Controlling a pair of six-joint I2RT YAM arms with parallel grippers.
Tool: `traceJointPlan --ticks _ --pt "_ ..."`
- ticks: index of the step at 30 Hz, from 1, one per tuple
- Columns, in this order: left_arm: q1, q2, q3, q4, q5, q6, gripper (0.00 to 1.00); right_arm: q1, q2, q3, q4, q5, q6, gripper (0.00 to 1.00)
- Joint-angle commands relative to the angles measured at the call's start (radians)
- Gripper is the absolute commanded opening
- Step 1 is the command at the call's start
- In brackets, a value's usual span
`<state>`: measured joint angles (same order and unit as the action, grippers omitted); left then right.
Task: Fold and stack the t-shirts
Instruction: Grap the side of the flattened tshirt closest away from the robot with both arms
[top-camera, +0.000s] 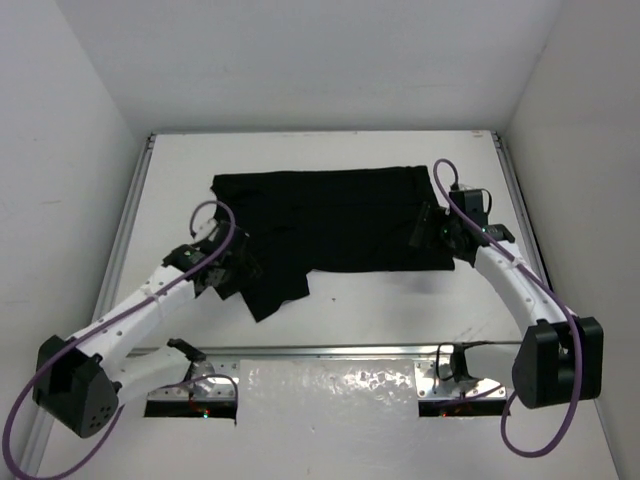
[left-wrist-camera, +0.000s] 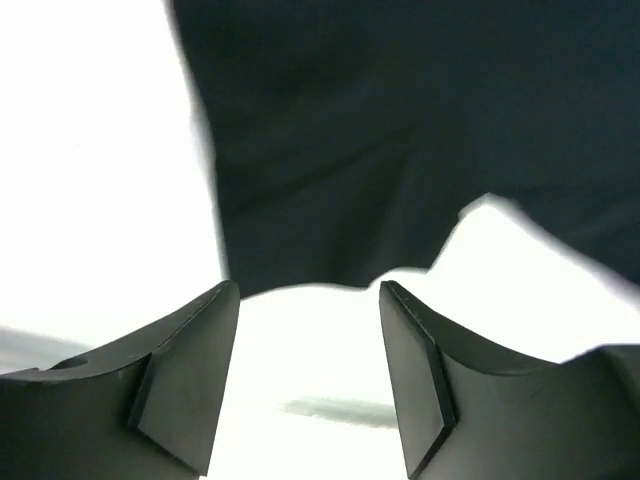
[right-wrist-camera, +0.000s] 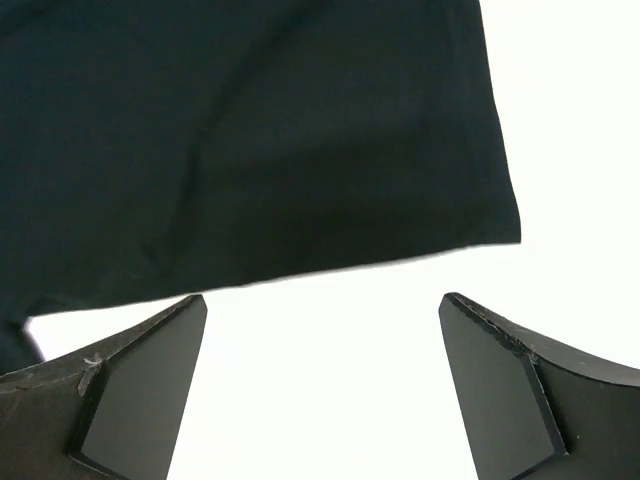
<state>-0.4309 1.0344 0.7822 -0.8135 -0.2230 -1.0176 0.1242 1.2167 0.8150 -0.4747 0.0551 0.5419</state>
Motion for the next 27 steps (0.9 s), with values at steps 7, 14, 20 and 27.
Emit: traceJointPlan --ticks 7,14,20,27 --pt "-0.227 0.168 -0.070 -0.136 -0.001 -0.128 0.56 -0.060 0.053 0.029 0.021 -0.029 -0.059 0.99" --pt "-0.262 0.311 -0.126 0.034 0.030 -0.099 0.54 -0.097 0.052 0.042 0.034 -0.075 -0.074 0.99" --pt "-0.266 0.378 -0.152 0.152 0.022 -0.096 0.46 -0.098 0.053 0.033 0.048 -0.103 -0.082 0.99" --pt "-0.266 0.351 -0.182 0.177 -0.033 -0.098 0.43 -0.098 0.026 0.032 0.062 -0.155 -0.083 0.99"
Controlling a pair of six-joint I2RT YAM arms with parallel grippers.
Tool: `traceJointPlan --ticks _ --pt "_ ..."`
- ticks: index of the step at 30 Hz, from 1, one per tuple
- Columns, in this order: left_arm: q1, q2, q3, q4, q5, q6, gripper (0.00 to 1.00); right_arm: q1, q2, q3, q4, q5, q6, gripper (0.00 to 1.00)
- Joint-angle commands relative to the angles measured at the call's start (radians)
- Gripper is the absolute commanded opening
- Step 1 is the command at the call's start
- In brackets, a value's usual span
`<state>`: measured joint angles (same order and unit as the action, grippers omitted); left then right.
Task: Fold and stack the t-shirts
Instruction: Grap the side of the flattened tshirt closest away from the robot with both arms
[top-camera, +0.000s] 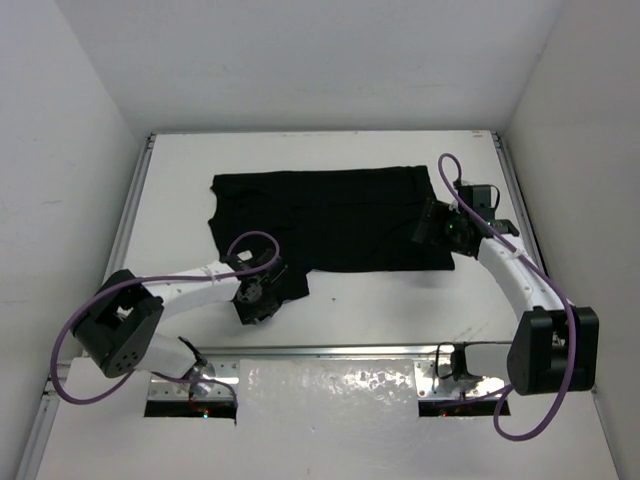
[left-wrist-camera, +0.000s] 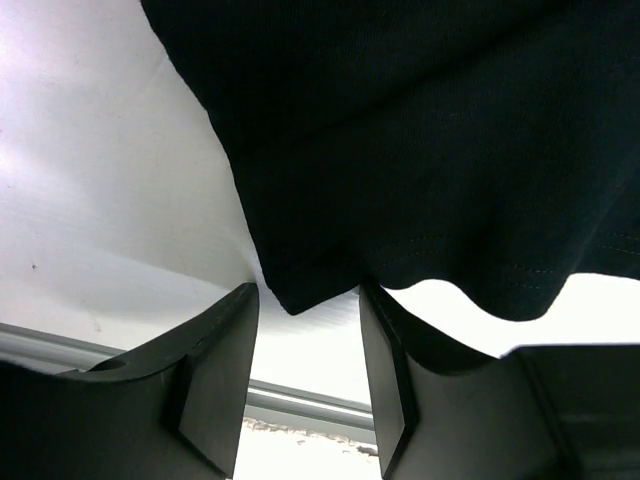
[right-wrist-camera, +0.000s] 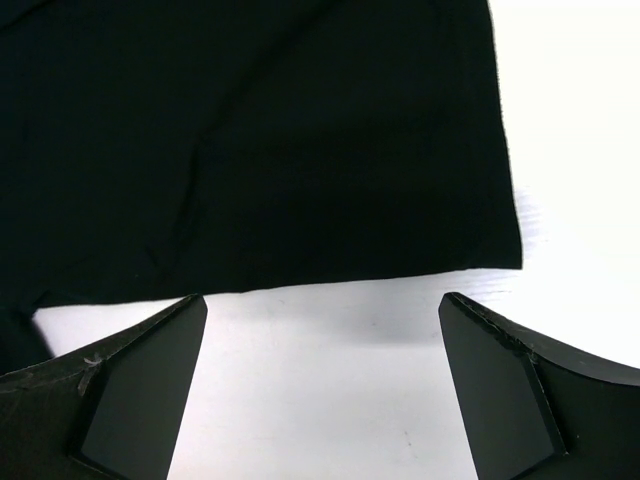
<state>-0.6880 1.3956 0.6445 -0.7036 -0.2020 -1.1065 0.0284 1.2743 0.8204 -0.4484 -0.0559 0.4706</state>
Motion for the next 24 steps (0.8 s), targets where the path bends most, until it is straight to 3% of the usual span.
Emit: traceJointPlan --ticks 1,2,4,10,14,18,24 --pt "-0.008 -0.015 -0.045 0.069 -0.059 -0.007 0.43 -0.002 -0.035 0.025 0.037 -0.045 -0.012 0.99" --pt "-0.008 -0.017 -0.054 0.070 -0.065 -0.007 0.43 -0.001 -0.036 0.023 0.042 -0.047 -0.010 0.99" --pt "-0.007 -0.014 -0.077 0.087 -0.074 -0.009 0.26 -0.002 -0.041 0.019 0.047 -0.047 -0.009 0.99" --pt "0.001 -0.021 -0.103 0.104 -0.111 -0.007 0.01 -0.001 -0.055 0.017 0.048 -0.056 -0.009 0.99" --pt "0.004 -0.066 -0.098 0.105 -0.091 0.025 0.00 -0.002 -0.023 0.028 0.045 -0.070 -0.016 0.99" --pt "0.005 -0.177 -0.060 0.007 -0.149 0.025 0.00 -0.002 0.057 0.034 -0.009 0.099 0.002 0.99" --pt "0.005 -0.381 0.052 -0.151 -0.307 0.031 0.00 -0.005 0.166 0.013 -0.003 0.220 0.020 0.97"
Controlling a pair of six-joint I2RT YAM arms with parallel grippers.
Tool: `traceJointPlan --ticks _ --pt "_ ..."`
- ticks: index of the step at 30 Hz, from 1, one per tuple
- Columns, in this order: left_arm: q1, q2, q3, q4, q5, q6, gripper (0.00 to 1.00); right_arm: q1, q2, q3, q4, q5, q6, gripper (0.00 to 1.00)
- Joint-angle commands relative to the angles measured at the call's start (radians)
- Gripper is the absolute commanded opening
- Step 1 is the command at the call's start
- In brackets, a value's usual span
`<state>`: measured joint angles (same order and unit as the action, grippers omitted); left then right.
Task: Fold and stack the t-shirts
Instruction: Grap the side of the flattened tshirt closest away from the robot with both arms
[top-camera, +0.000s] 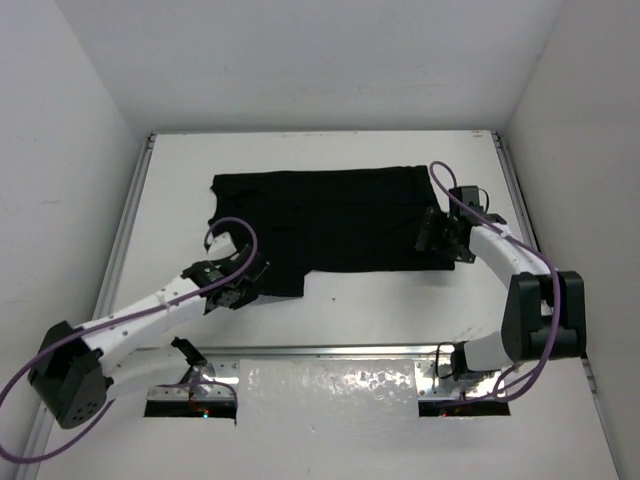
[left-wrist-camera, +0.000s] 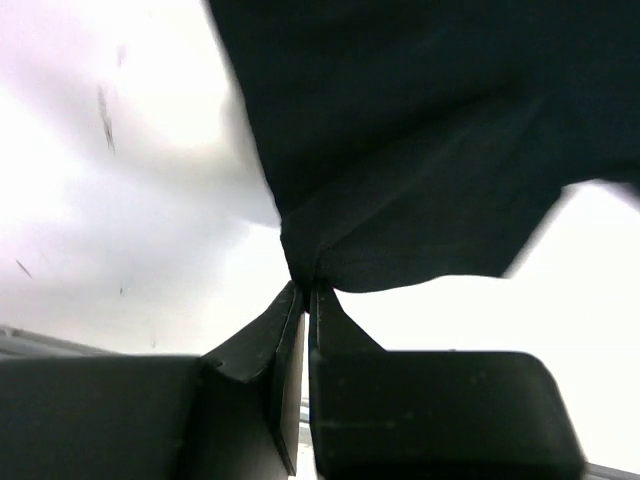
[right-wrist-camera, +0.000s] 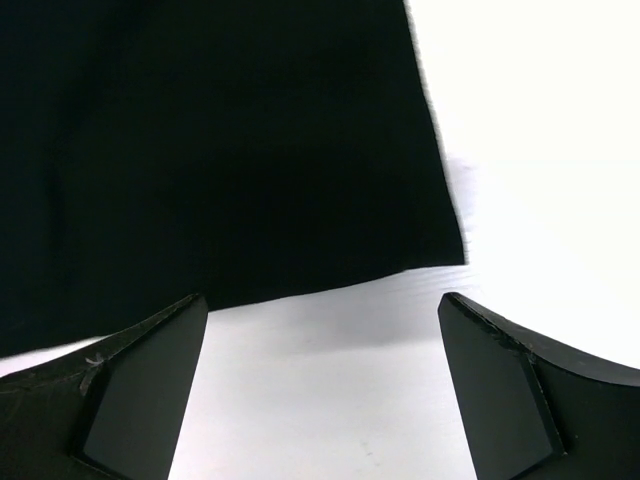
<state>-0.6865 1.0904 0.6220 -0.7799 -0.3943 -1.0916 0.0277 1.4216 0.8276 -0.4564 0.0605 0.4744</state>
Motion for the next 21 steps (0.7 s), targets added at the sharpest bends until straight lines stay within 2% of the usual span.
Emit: traceJointPlan --ticks 1,4,7,8,15,21 --pt "0.004 -0.089 0.079 -0.074 -0.124 0.031 0.00 -0.008 0.022 -0.002 0.015 0.113 0.018 0.97" --pt "0.005 -0.096 0.100 -0.073 -0.133 0.047 0.00 -0.023 0.045 -0.021 0.035 0.117 0.027 0.94" --pt "0.007 -0.077 0.104 -0.049 -0.118 0.055 0.00 -0.057 0.089 -0.022 0.041 0.113 0.024 0.83" --pt "0.007 -0.075 0.104 -0.042 -0.111 0.053 0.00 -0.061 0.095 -0.025 0.056 0.113 0.024 0.74" --pt "0.013 -0.136 0.125 -0.065 -0.149 0.029 0.00 -0.086 0.174 -0.016 0.090 0.093 0.026 0.54" --pt "0.019 -0.159 0.137 -0.085 -0.158 0.035 0.00 -0.087 0.209 -0.024 0.099 0.091 0.026 0.41"
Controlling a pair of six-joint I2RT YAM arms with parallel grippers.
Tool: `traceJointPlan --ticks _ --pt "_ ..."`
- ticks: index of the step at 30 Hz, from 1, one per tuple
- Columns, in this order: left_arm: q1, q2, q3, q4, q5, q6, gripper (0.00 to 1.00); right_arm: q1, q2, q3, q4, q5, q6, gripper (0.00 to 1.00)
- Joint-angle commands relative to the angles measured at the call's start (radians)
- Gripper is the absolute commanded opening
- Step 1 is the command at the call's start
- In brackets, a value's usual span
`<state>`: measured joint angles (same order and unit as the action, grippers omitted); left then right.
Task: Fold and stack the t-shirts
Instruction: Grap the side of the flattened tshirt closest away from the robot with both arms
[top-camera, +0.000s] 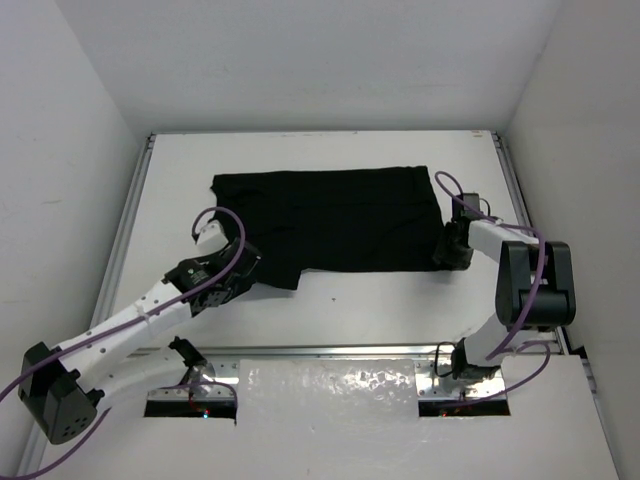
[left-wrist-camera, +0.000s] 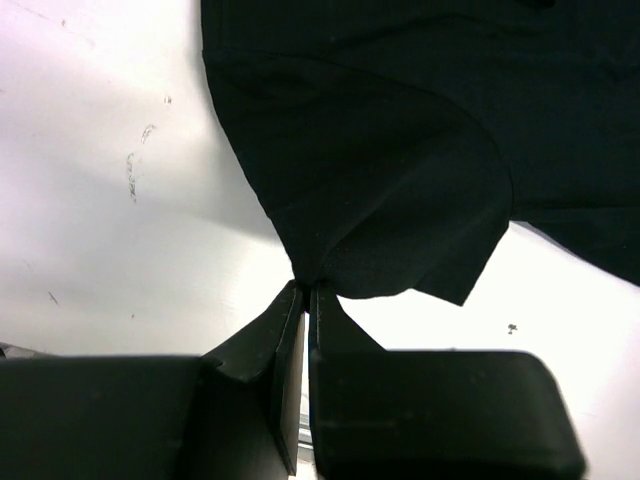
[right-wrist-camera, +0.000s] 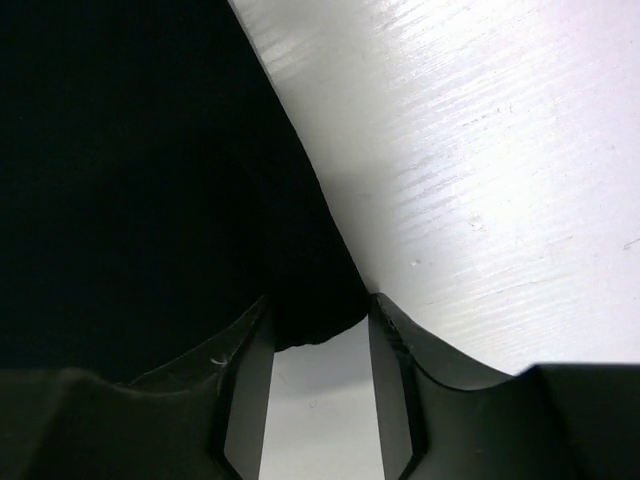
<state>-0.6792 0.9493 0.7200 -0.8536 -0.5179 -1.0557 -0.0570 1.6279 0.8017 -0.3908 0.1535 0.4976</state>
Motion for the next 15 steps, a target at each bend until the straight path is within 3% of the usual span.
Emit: traceJointPlan --ticks 1,4,7,15 --pt "0.012 -0.021 0.041 -0.013 -0.034 0.002 0.00 -0.001 0.004 0.001 0.036 0.001 0.002 0.41" --pt "0.015 -0.026 0.047 -0.015 -0.042 0.003 0.00 -0.001 0.041 0.011 0.030 -0.008 -0.002 0.27" --pt "0.021 -0.029 0.053 -0.021 -0.060 0.000 0.00 -0.003 0.014 0.002 0.035 -0.017 0.004 0.00" --pt "0.067 0.012 0.116 0.002 -0.100 0.000 0.00 0.000 -0.103 0.016 0.004 -0.048 0.002 0.03"
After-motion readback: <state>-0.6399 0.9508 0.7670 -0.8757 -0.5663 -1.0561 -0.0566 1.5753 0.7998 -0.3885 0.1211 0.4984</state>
